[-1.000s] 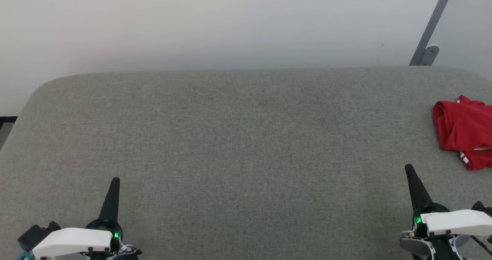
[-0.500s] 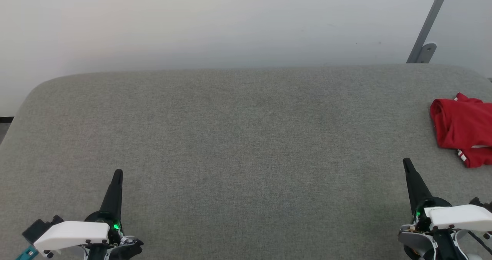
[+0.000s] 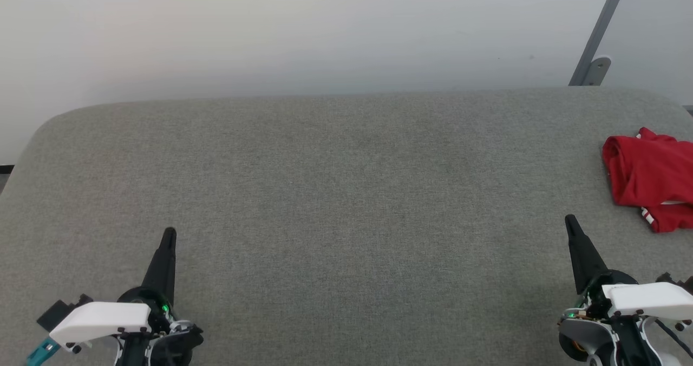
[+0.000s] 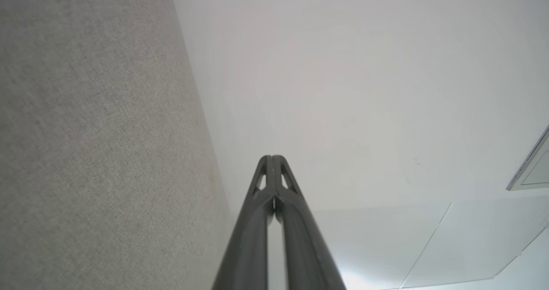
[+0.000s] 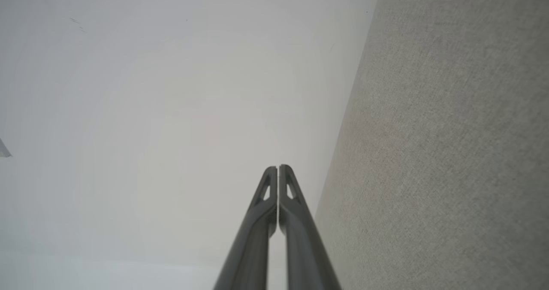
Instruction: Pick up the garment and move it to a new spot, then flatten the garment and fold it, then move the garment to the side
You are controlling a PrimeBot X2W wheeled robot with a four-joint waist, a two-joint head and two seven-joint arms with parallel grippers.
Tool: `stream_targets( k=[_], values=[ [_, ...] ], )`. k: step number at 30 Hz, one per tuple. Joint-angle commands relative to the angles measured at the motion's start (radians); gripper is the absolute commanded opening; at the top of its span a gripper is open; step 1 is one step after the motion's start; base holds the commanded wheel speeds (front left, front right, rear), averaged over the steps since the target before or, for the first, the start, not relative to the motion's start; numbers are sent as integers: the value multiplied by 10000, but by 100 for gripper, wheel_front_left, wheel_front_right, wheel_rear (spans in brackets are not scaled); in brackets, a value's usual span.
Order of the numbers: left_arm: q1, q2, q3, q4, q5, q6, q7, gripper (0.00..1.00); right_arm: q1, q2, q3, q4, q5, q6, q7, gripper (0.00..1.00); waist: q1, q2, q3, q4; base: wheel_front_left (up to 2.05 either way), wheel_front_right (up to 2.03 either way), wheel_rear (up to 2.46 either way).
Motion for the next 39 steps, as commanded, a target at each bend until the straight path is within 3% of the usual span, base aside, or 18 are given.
stream_targets(
  k=[1,39],
  values=[
    [-179,-22,38,18,-237,-53,78,0,-155,45,-20,27,218,0,89,0,0,0,6,-9,0,0,0],
    [-280,-97,106,56,-454,-56,229,0,-193,53,-19,43,524,0,162,0,0,0,29,-48,0,0,0]
  ],
)
